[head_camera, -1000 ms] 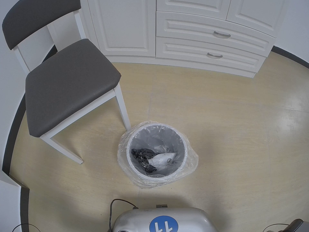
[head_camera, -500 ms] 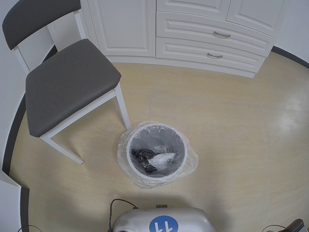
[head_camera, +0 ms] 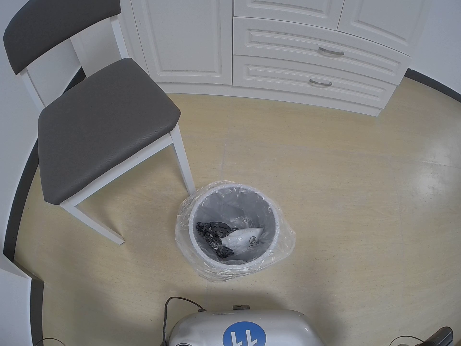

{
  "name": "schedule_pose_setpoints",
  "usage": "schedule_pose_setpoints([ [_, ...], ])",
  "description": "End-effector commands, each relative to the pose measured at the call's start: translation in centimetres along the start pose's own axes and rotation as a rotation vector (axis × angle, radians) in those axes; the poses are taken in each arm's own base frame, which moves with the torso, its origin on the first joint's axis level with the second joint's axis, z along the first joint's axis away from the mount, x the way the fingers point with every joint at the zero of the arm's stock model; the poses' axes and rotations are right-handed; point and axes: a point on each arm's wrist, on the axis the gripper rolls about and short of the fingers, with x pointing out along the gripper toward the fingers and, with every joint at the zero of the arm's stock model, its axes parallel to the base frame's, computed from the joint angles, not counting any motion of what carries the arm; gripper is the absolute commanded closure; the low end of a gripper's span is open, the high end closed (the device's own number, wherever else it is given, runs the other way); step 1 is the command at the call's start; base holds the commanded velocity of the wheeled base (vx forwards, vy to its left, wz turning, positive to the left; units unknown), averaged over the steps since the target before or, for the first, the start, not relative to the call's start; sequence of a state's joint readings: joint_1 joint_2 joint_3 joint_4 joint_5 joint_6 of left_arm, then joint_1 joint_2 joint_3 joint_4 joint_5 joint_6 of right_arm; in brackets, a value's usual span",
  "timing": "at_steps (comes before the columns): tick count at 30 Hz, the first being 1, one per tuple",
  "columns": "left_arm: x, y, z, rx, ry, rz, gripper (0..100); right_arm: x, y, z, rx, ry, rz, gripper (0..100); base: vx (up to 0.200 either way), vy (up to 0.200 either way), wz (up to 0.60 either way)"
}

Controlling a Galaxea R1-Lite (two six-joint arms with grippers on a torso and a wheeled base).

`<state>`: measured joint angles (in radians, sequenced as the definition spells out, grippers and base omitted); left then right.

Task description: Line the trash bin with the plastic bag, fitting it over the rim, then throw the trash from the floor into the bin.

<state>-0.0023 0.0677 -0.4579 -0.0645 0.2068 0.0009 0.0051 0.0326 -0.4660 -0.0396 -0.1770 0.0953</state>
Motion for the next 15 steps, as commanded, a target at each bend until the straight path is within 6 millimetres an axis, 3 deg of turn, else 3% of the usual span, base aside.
schedule_pose_setpoints([
  [1,-0.9,0.2,-1.7,-0.039,-0.003,0.004,0,-0.2,-0.2,-2.0,-0.009,0.037,0.001,0,0.0,0.0,0.0],
  [5,-0.5,0.1,-3.9,-0.019,0.071,-0.001,0,0.3,-0.4,-4.6,-0.036,0.102,-0.004,0,0.0,0.0,0.0],
  [9,-0.2,0.0,-8.8,0.009,0.238,0.001,0,0.7,-0.7,-8.8,-0.118,0.143,-0.001,0,0.0,0.0,0.0],
  [12,-0.4,0.1,-12.1,0.027,0.32,0.003,0,0.6,-0.9,-10.8,-0.169,0.179,-0.003,0,0.0,0.0,0.0],
  [15,-0.6,0.1,-12.9,0.028,0.389,0.008,0,0.2,-1.2,-12.2,-0.197,0.32,-0.044,0,0.0,0.0,0.0],
])
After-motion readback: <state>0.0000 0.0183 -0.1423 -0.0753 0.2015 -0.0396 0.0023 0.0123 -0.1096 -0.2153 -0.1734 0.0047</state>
